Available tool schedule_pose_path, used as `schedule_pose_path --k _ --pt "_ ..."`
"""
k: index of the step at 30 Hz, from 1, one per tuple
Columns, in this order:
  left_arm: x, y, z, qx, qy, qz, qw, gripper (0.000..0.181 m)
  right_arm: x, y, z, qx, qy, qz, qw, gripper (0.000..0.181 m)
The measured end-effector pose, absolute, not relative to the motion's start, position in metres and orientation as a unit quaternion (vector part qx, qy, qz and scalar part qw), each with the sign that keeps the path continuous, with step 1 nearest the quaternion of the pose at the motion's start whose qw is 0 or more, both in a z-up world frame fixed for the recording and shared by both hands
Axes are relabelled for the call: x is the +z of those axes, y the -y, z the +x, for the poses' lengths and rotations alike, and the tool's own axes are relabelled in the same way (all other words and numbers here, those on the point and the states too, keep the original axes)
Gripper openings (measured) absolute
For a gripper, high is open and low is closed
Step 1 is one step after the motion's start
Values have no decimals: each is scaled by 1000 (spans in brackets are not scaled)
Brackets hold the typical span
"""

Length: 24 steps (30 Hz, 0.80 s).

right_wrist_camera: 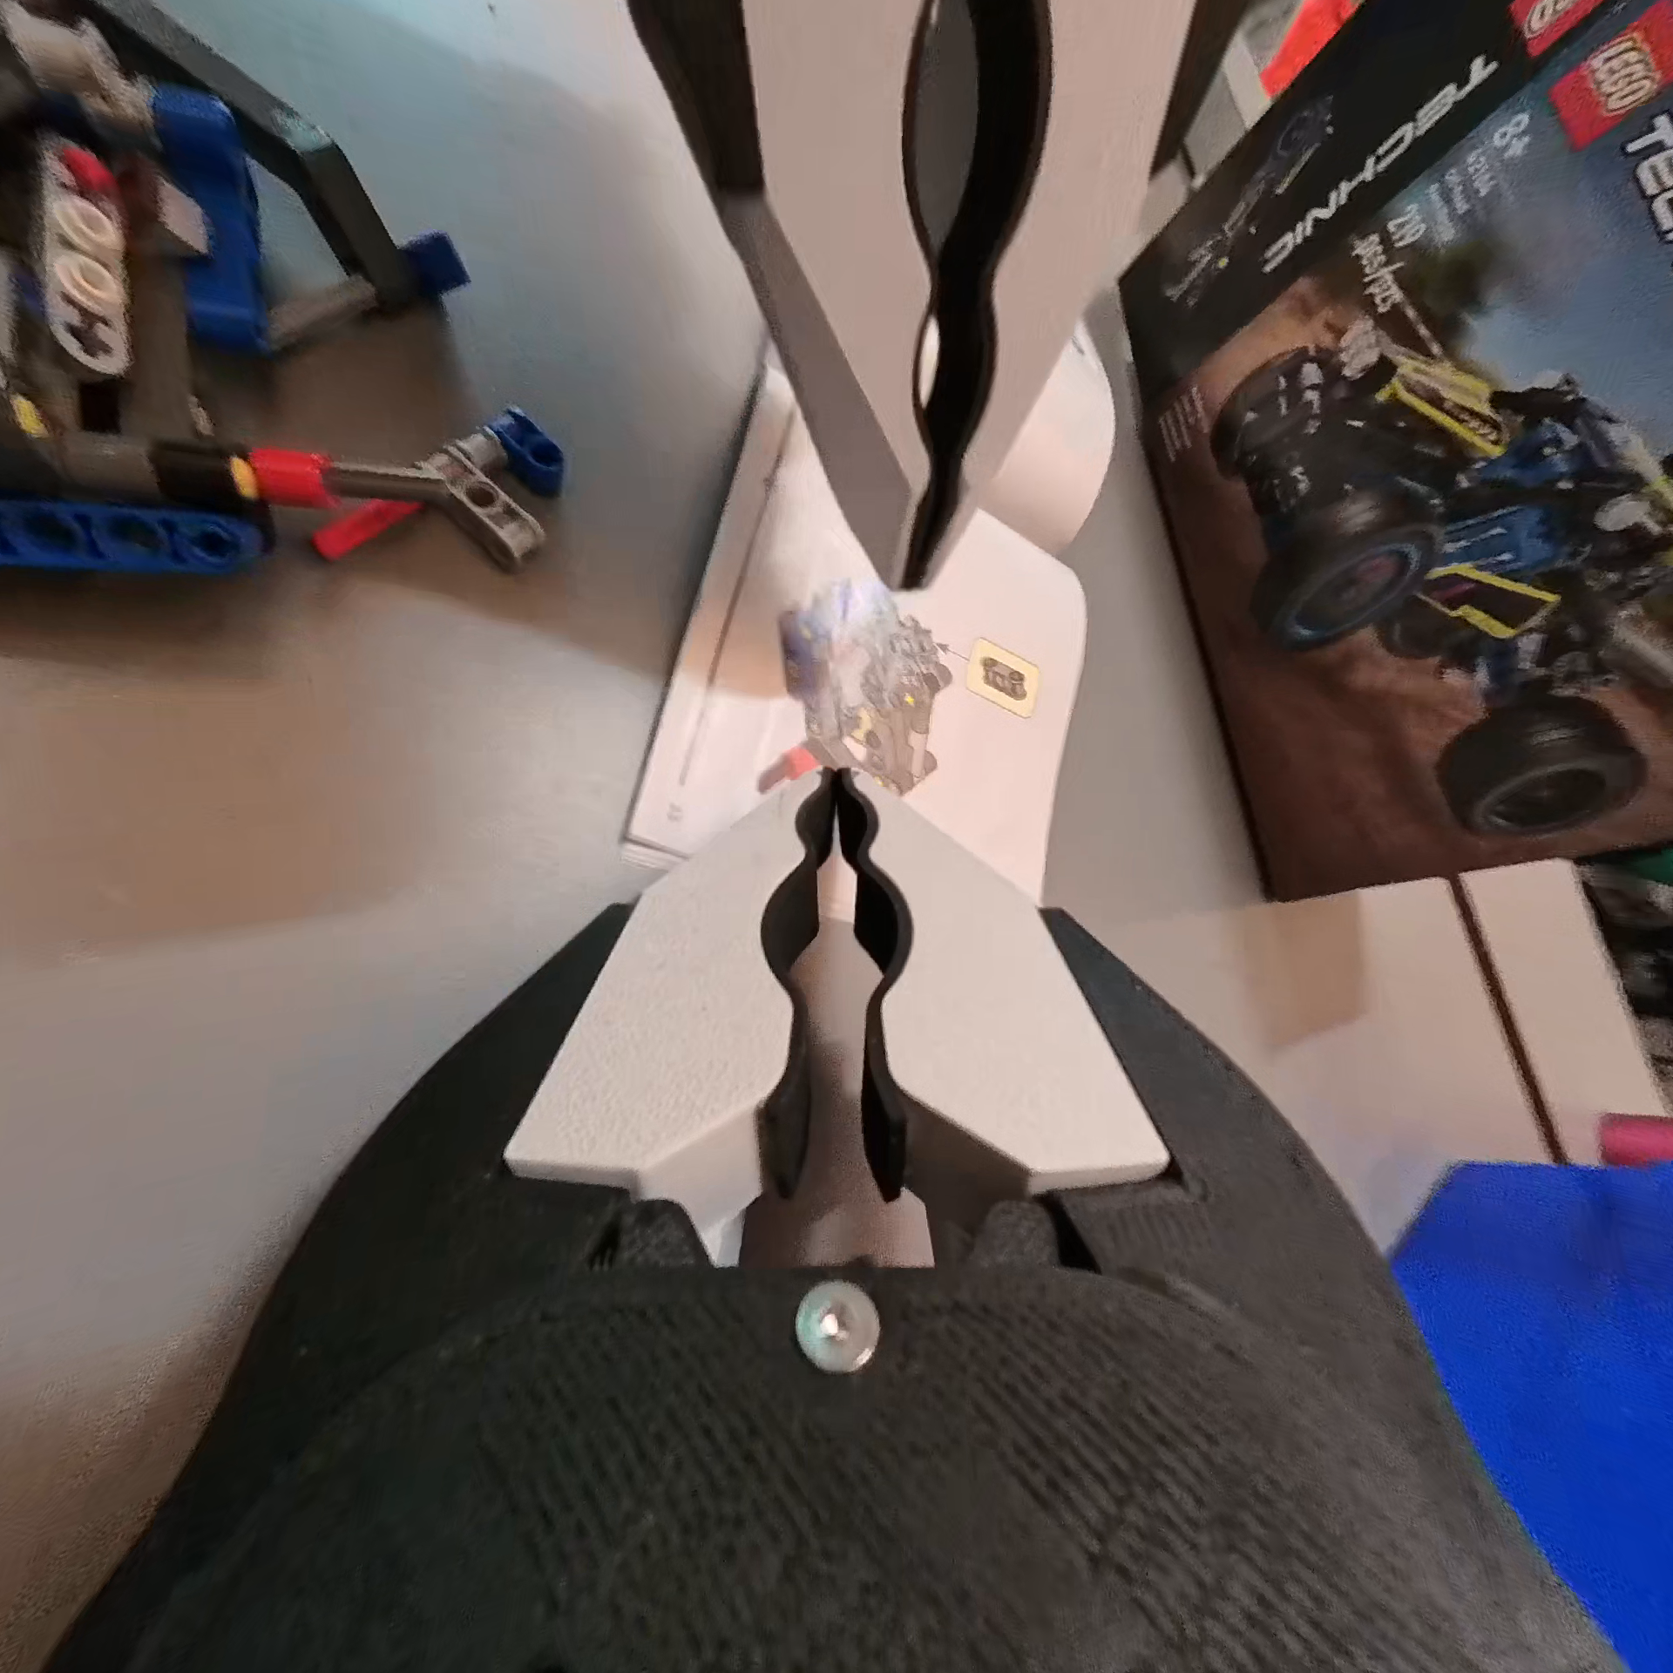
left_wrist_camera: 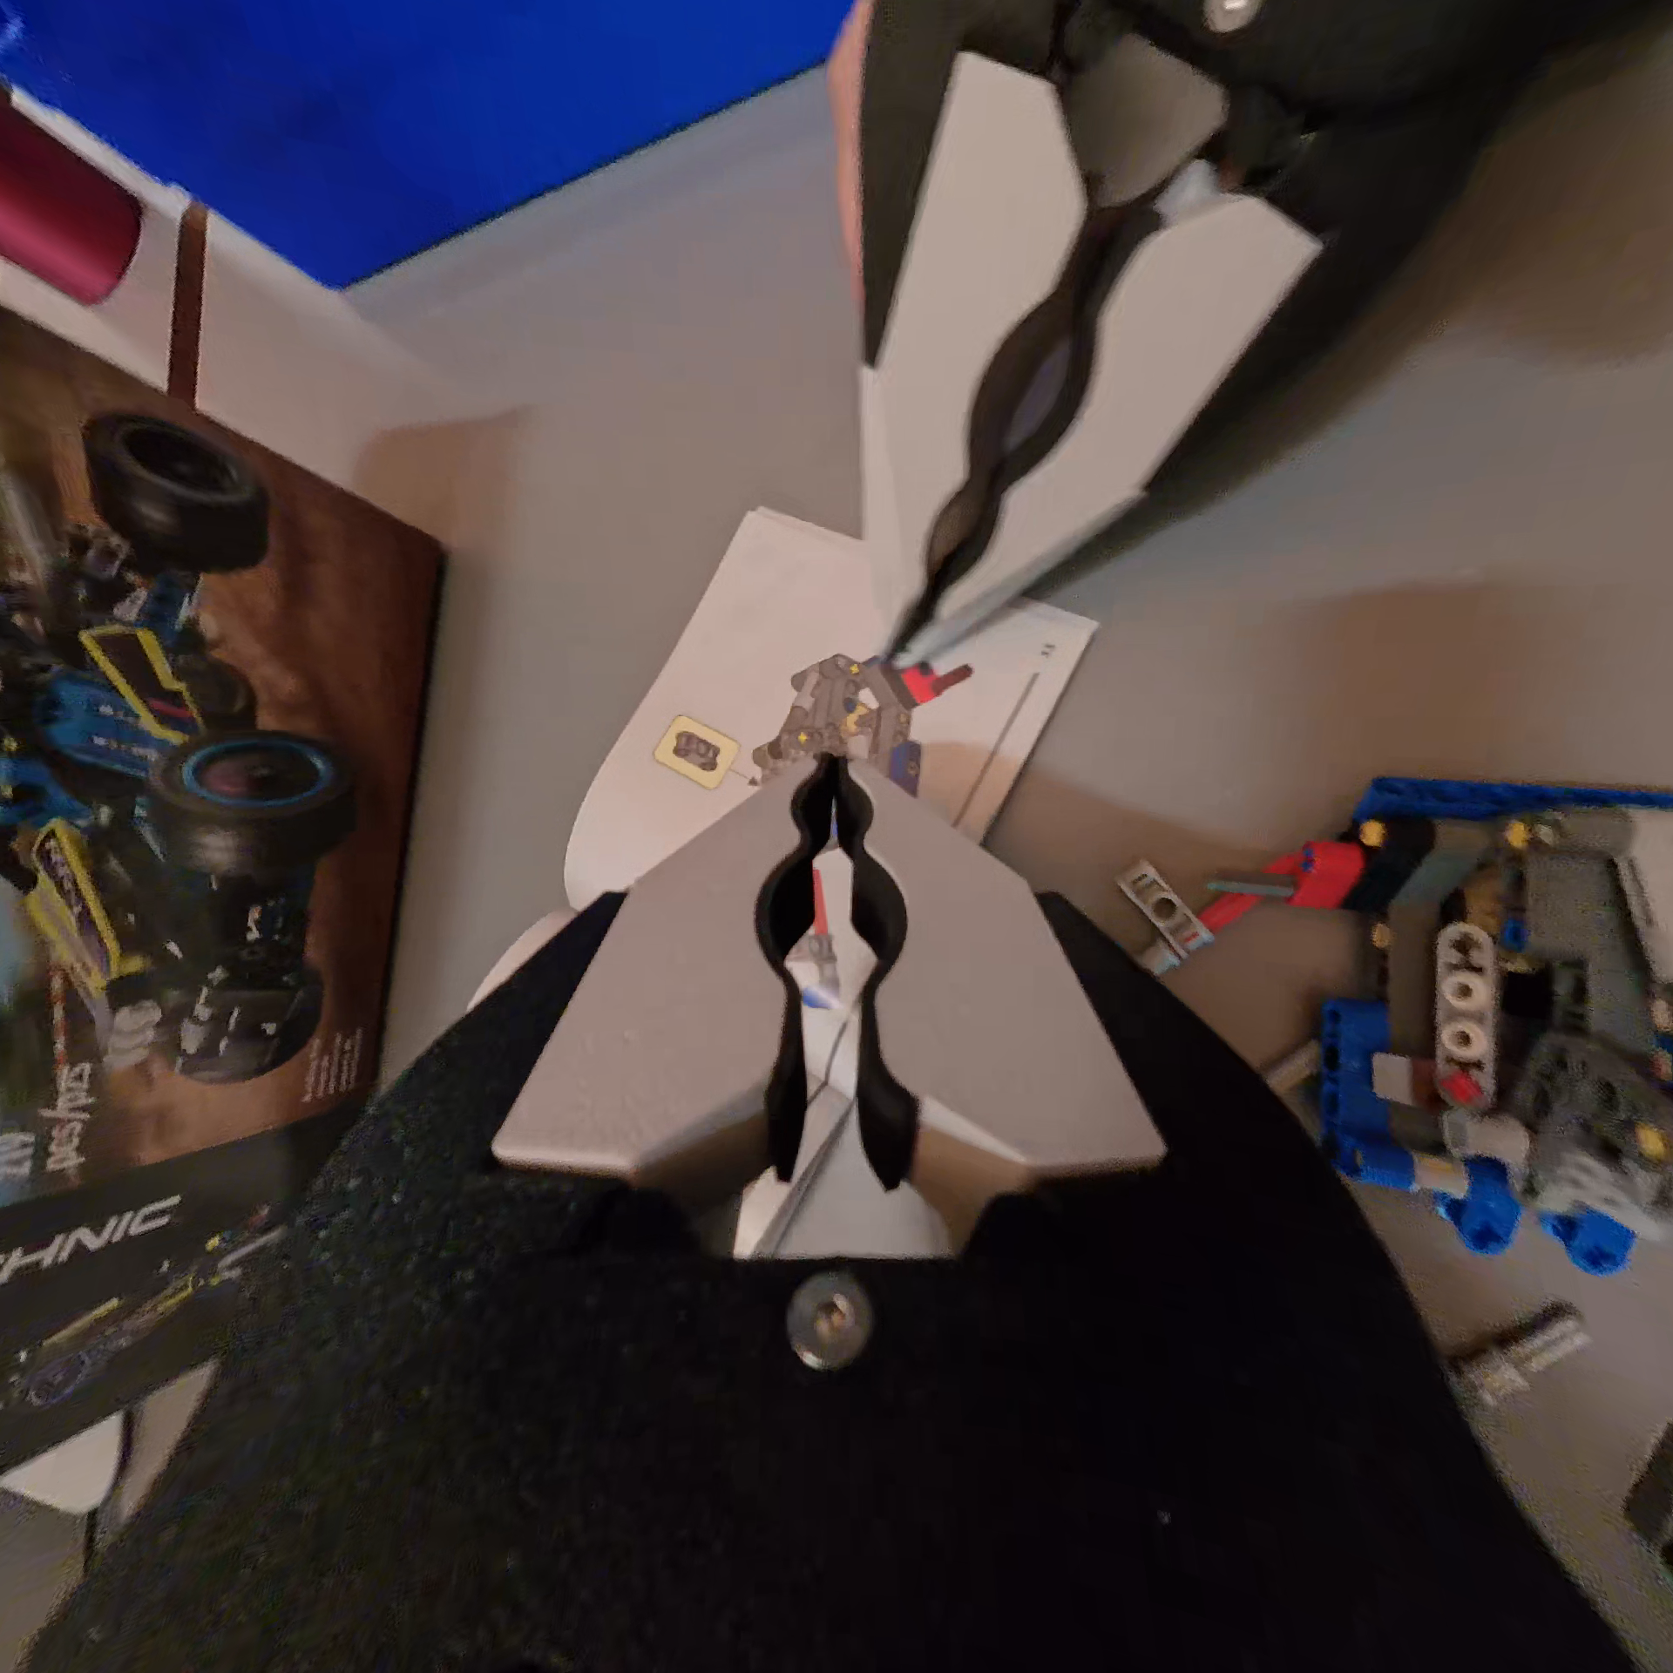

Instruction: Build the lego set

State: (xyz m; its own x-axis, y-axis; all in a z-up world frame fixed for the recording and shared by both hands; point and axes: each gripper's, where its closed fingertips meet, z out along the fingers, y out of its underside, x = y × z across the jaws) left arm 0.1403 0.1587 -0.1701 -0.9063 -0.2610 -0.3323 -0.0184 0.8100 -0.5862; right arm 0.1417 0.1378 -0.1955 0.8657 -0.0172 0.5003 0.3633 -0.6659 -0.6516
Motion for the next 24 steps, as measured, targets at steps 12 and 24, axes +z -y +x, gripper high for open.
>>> schedule_pose_path --k 12,24 --pt "-202 -178 122 -236 -961 -32 141 14 -200 -130 152 -293 122 -890 328 0" --pt "-200 -175 118 -266 -959 -34 91 17 -199 -136 149 -295 146 -877 351 0"
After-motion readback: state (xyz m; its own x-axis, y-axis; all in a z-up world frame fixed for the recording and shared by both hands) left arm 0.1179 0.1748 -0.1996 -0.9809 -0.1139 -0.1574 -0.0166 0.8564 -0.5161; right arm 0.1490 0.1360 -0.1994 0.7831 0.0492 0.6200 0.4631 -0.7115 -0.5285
